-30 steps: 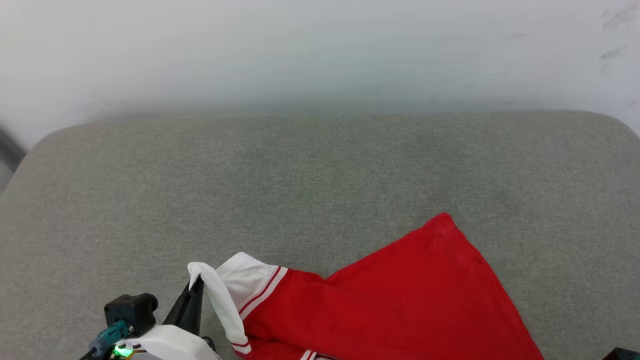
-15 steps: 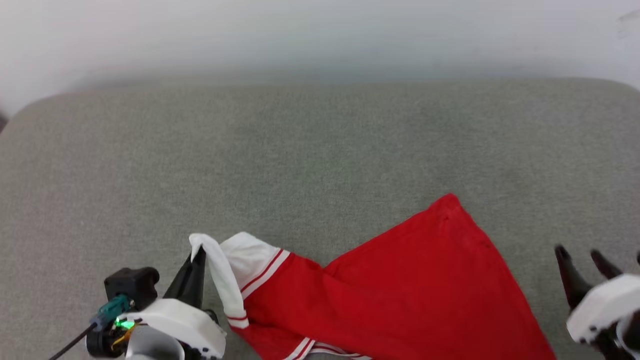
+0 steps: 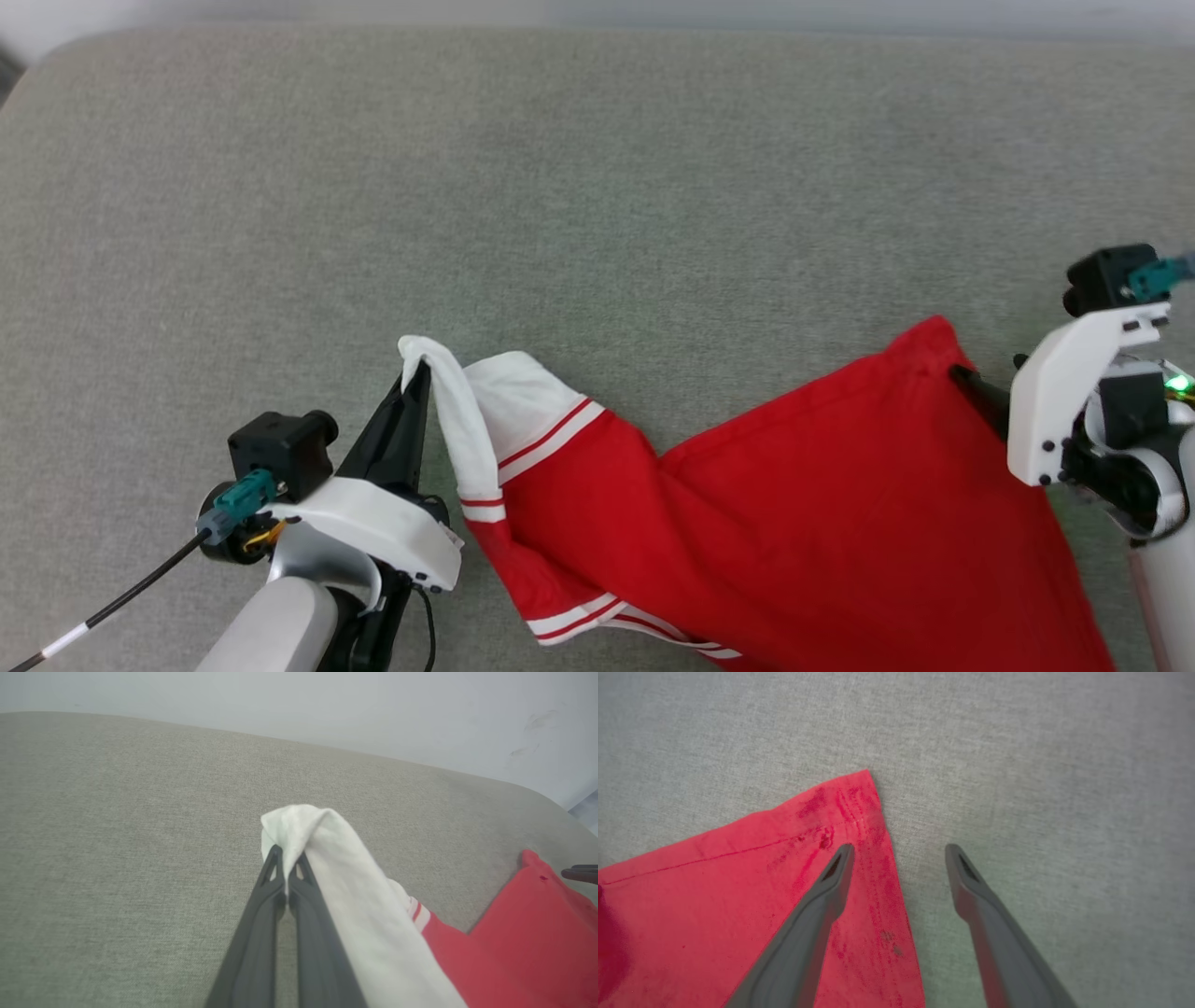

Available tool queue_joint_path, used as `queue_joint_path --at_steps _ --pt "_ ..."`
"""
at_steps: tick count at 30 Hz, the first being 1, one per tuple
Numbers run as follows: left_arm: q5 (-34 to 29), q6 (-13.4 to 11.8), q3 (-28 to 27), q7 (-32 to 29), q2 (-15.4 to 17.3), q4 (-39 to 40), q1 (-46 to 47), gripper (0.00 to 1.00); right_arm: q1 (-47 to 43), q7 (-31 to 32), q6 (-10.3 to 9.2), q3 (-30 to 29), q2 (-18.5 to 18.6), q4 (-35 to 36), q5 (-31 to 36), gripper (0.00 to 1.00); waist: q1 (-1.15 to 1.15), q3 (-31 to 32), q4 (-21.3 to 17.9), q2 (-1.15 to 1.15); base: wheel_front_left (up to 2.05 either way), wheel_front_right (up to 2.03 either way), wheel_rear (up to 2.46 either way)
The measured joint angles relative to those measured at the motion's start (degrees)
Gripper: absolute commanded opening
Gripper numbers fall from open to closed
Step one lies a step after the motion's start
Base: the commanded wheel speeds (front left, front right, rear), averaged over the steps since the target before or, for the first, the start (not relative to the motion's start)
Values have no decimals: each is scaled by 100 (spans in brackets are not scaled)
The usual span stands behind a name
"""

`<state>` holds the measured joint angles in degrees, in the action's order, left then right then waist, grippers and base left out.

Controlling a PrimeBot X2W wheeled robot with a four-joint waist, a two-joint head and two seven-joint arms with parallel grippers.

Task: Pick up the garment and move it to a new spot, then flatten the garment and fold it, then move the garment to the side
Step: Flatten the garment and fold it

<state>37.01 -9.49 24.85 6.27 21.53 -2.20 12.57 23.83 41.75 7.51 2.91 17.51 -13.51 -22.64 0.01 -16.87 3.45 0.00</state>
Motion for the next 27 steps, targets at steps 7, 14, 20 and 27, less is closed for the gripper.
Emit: queue_joint_path --at_steps 7,14,20,27 --pt "-36 138 116 99 -151 -180 283 0 750 1240 -1 681 168 -457 -169 100 0 -398 302 0 0 0 0" --pt "15 201 133 179 -199 -416 322 0 916 1515 -11 943 258 -679 -401 0 0 -390 365 0 0 0 0" --pt "68 218 107 225 -198 -556 322 0 878 1059 -10 1120 279 -829 -485 0 0 -123 343 0 0 0 0" --pt "182 224 -18 73 54 -577 302 0 814 76 0 1049 248 -990 -415 0 0 500 201 0 0 0 0"
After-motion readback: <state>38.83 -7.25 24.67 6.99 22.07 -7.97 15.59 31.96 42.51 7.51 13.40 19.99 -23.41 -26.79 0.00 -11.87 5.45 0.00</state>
